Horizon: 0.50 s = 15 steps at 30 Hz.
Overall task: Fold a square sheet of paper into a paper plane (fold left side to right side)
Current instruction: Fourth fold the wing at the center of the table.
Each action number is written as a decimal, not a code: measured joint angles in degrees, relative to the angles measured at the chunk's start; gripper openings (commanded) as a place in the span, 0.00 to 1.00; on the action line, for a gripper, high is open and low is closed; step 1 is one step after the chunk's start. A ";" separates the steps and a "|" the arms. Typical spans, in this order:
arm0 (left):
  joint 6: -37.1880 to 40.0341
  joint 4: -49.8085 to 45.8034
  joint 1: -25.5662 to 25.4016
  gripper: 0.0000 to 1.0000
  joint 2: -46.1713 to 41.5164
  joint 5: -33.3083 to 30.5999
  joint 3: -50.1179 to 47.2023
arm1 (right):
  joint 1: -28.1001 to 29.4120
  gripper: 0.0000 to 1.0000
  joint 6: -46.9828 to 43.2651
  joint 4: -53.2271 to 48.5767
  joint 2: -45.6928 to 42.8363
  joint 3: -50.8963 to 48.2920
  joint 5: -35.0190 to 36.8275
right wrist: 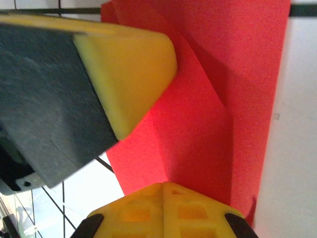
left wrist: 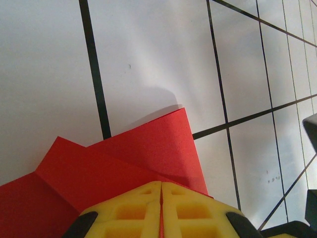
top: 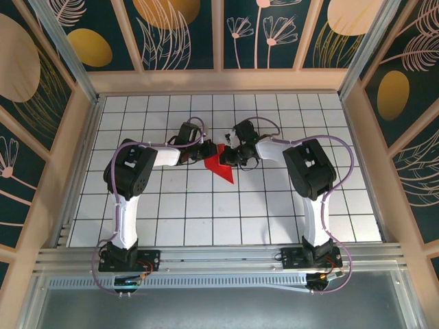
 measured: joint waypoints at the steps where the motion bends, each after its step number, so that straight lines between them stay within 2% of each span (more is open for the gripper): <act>1: 0.00 0.00 0.00 0.09 0.00 -0.02 0.00 | 0.00 0.00 0.00 0.02 0.28 0.55 0.00; 15: 0.00 -0.07 0.00 0.09 0.00 -0.02 0.04 | 1.18 0.00 -0.02 -0.02 1.64 2.14 0.04</act>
